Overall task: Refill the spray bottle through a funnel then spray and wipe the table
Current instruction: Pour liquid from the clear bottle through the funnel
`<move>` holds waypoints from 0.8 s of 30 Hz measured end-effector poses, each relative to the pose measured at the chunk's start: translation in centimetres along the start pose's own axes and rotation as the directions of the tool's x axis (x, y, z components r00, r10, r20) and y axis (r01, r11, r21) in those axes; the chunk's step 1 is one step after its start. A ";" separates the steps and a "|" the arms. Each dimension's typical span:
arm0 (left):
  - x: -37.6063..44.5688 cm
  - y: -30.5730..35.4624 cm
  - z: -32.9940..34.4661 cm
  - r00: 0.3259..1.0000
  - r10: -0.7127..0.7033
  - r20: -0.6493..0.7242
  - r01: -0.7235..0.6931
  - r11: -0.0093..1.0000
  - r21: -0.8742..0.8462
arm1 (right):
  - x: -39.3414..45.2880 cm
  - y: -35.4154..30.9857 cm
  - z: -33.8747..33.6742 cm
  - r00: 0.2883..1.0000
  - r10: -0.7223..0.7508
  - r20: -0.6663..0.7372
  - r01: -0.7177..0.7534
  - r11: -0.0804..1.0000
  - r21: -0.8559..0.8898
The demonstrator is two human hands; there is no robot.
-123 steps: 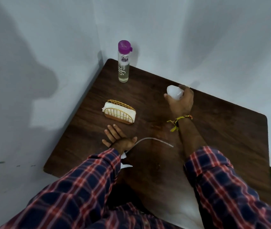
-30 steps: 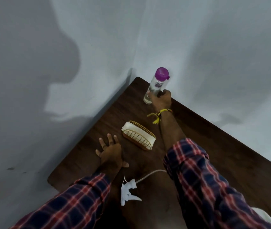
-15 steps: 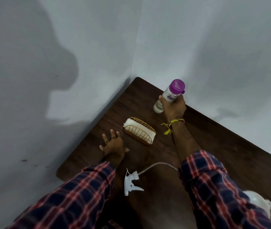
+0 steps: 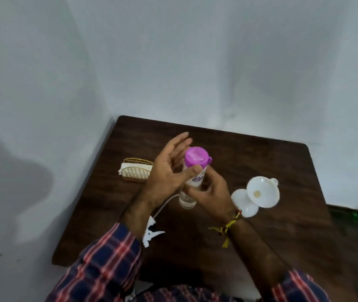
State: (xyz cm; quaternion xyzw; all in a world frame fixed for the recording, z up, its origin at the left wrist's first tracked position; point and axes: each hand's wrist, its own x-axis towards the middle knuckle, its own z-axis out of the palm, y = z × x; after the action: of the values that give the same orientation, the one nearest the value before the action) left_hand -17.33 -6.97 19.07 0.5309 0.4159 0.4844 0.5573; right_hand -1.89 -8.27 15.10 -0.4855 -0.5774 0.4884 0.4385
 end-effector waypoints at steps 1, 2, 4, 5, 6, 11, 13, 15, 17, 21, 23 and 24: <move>0.3 1.0 0.6 0.995 -0.002 0.100 -0.001 1.000 0.026 | -0.7 0.1 -0.5 1.000 0.010 0.024 -0.009 1.000 -0.005; 0.5 1.6 1.4 0.982 -0.010 0.188 0.000 0.999 0.054 | -1.3 0.2 -1.1 0.999 0.026 0.043 -0.025 1.000 -0.013; 0.4 2.2 3.5 0.960 -0.023 0.278 -0.005 0.995 0.100 | -2.1 0.4 -2.3 0.995 0.018 0.095 -0.012 0.998 -0.064; 0.1 2.1 4.7 0.965 -0.013 0.262 -0.024 0.990 0.140 | -2.6 0.6 -2.8 0.994 -0.010 0.113 0.021 0.995 -0.101; -0.3 1.8 5.8 0.979 0.014 0.205 -0.053 0.981 0.184 | -2.9 0.9 -3.2 0.993 -0.039 0.114 0.056 0.988 -0.146; -2.1 -0.8 10.6 0.980 0.141 -0.143 -0.083 0.934 0.347 | -5.6 2.6 -4.3 0.986 -0.145 -0.089 0.104 0.927 -0.359; -2.8 -1.1 12.4 0.941 0.163 -0.295 -0.044 0.926 0.374 | -6.5 2.8 -4.4 0.984 -0.133 -0.119 0.082 0.930 -0.358; -3.8 -0.7 13.5 0.930 0.112 -0.351 0.033 0.923 0.383 | -7.2 2.8 -4.6 0.981 -0.131 -0.141 0.074 0.933 -0.351; -5.2 -0.2 13.4 0.955 0.069 -0.289 0.063 0.904 0.423 | -7.6 2.8 -5.0 0.981 -0.128 -0.147 0.072 0.938 -0.340; -7.2 0.6 11.9 0.937 0.216 -0.274 -0.062 0.877 0.477 | -8.2 3.2 -6.4 0.971 -0.147 -0.191 0.069 0.929 -0.363; -6.7 0.9 11.5 0.982 0.151 -0.114 -0.073 0.860 0.505 | -8.5 3.4 -6.7 0.969 -0.174 -0.176 0.103 0.930 -0.354; -6.2 1.0 11.4 0.995 0.099 0.033 -0.101 0.835 0.541 | -8.6 3.6 -6.8 0.970 -0.187 -0.157 0.124 0.931 -0.343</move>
State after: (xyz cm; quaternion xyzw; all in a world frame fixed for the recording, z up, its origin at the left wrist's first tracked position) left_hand -7.38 -15.27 20.75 0.6886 0.5064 0.3745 0.3593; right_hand 6.48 -15.68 12.23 -0.5484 -0.6442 0.3003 0.4406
